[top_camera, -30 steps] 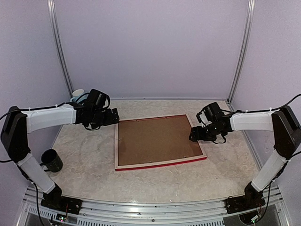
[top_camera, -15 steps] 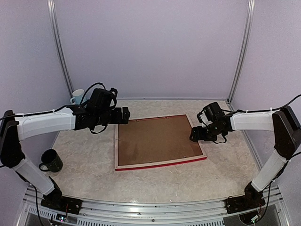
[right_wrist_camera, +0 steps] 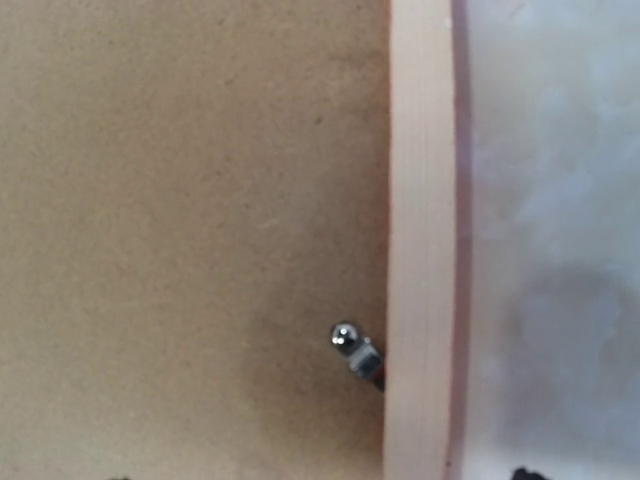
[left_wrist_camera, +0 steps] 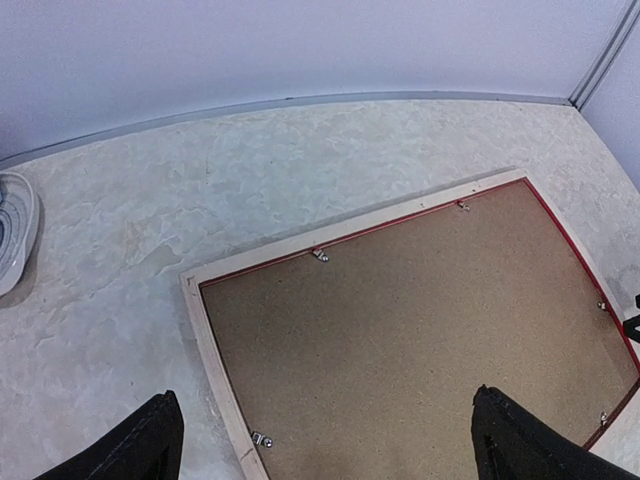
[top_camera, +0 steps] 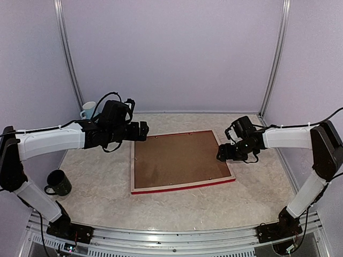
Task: Put the photo into the frame
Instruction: Pick up the photo frame from the center of the board.
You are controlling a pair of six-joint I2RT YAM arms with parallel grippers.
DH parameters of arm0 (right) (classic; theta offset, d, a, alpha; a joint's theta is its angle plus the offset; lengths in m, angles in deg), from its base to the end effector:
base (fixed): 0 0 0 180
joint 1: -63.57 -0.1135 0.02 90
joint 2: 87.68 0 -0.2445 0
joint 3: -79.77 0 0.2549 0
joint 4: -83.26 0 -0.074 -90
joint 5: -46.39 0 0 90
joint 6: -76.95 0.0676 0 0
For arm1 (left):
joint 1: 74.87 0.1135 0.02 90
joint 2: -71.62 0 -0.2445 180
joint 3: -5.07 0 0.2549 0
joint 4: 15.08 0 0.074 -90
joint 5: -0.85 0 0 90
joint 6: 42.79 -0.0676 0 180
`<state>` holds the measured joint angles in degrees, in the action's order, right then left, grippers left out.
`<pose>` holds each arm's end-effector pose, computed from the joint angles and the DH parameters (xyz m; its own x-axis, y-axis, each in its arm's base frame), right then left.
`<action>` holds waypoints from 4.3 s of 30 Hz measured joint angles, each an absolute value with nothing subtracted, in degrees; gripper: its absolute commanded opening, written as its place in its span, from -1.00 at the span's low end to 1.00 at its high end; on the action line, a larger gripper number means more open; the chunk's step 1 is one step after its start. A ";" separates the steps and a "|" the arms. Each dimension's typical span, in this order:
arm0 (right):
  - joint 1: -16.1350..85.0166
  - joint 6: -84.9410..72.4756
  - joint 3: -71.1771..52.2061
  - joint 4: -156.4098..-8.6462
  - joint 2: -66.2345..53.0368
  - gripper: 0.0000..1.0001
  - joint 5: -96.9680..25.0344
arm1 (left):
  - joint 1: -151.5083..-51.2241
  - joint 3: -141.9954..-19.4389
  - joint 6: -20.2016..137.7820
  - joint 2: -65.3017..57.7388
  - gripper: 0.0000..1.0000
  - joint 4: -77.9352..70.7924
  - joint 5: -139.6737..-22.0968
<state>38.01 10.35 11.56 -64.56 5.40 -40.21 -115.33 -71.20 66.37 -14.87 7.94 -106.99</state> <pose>0.3062 0.1509 0.1317 -0.8774 0.0198 -0.4794 -0.1213 0.9575 0.2617 0.2962 -0.2254 0.2365 -0.5327 0.0437 -0.8452 0.2625 0.9580 -0.1159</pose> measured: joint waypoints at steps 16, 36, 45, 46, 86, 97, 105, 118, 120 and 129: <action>38.47 10.33 11.56 -64.58 5.40 0.62 -40.21 | -120.06 -71.27 61.58 -15.11 0.98 5.95 -102.97; 38.86 10.33 11.87 -64.53 3.45 0.63 -41.04 | -130.74 -76.49 43.48 -25.87 0.98 7.96 -91.30; 39.21 10.37 13.38 -64.67 1.09 0.63 -41.13 | -132.49 -72.97 32.42 -25.85 0.96 6.26 -84.24; 39.23 10.39 13.68 -64.67 0.98 0.63 -41.13 | -132.51 -72.77 31.53 -25.87 0.96 6.17 -83.54; 40.13 10.61 18.12 -66.24 -2.08 0.62 -41.89 | -132.56 -73.63 22.46 -40.18 -0.07 1.56 -80.61; 40.13 10.63 18.12 -66.30 -2.08 0.62 -41.87 | -132.58 -73.65 22.48 -41.28 -0.22 1.12 -81.03; 40.21 10.74 18.21 -66.35 -2.10 0.62 -41.85 | -132.78 -73.85 22.57 -41.69 -0.37 0.64 -81.38; 41.52 11.44 18.45 -66.63 -2.51 0.62 -41.63 | -133.02 -74.50 22.79 -42.55 -0.85 -0.98 -82.36; 41.79 11.55 18.45 -66.70 -2.62 0.62 -41.30 | -133.02 -74.50 22.94 -42.55 -0.87 -1.00 -82.49; 42.99 12.10 19.60 -67.24 -3.28 0.62 -38.59 | -133.04 -75.57 22.96 -42.55 -1.00 1.14 -83.15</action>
